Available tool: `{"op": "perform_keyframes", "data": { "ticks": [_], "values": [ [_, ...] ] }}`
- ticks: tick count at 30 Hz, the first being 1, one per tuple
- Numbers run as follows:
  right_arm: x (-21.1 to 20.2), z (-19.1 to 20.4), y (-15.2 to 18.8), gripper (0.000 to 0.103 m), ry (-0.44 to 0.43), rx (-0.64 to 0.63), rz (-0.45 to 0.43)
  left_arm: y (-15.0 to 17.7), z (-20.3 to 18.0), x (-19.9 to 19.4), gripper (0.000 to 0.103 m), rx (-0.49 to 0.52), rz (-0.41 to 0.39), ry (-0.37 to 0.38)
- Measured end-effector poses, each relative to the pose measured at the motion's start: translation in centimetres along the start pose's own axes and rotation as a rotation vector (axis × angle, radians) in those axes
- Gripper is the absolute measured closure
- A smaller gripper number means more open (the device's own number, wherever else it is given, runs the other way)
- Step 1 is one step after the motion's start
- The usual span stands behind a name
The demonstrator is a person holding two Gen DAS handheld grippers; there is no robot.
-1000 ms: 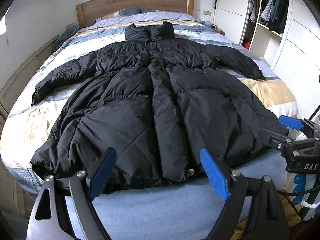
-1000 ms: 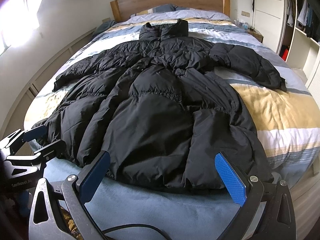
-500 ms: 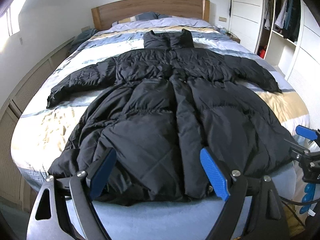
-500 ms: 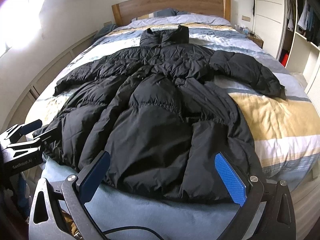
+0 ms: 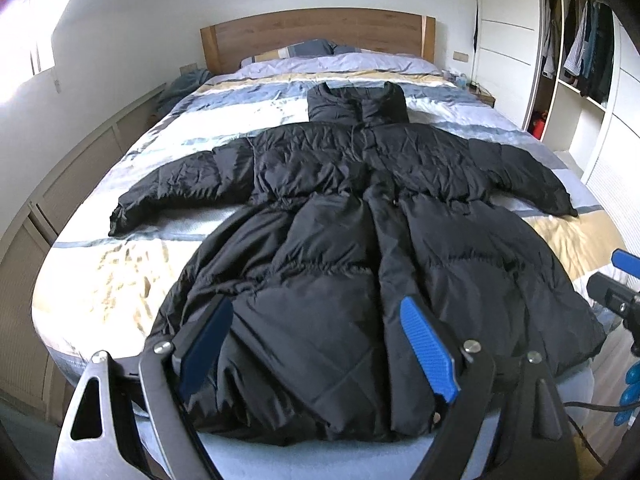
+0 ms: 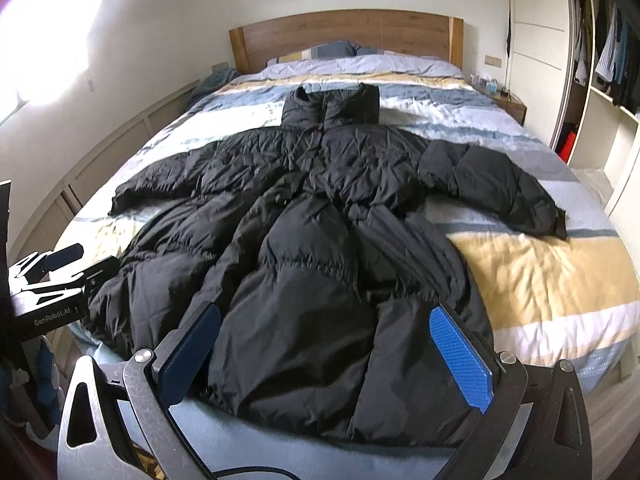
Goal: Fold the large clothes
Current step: 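Move the right gripper toward the sleeve cuff nearest it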
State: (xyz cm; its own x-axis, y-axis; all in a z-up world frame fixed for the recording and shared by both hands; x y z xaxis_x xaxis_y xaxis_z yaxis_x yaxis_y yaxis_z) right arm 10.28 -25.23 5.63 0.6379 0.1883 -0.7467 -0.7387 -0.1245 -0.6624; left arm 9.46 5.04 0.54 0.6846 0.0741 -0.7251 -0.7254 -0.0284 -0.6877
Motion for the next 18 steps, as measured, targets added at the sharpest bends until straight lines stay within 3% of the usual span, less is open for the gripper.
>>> {"op": "perform_keyframes", "data": {
  "ticks": [9, 18],
  "values": [
    [0.5, -0.8, -3.5, 0.000, 0.008, -0.004, -0.048, -2.4, -0.1, 0.5, 0.017, 0.029, -0.021, -0.031],
    [1.9, -4.2, -8.1, 0.000, 0.042, 0.065, -0.109, -6.6, -0.4, 1.9, 0.017, 0.054, -0.051, -0.063]
  ]
}}
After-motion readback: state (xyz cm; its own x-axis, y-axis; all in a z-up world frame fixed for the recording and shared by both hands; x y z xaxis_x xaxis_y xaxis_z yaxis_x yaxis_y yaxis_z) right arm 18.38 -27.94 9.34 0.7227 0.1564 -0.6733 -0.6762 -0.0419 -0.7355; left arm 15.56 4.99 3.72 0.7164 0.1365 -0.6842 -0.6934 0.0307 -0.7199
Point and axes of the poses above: each gripper's, at about its wrist camera, not at the fingertips, and x roughly the way its jaws point, z to its left, y to its underside, the point moved 2 cm from there along x, roughly the way its jaws point, and after that the axes turned 2 degrees about y, right-handed, at the moved point
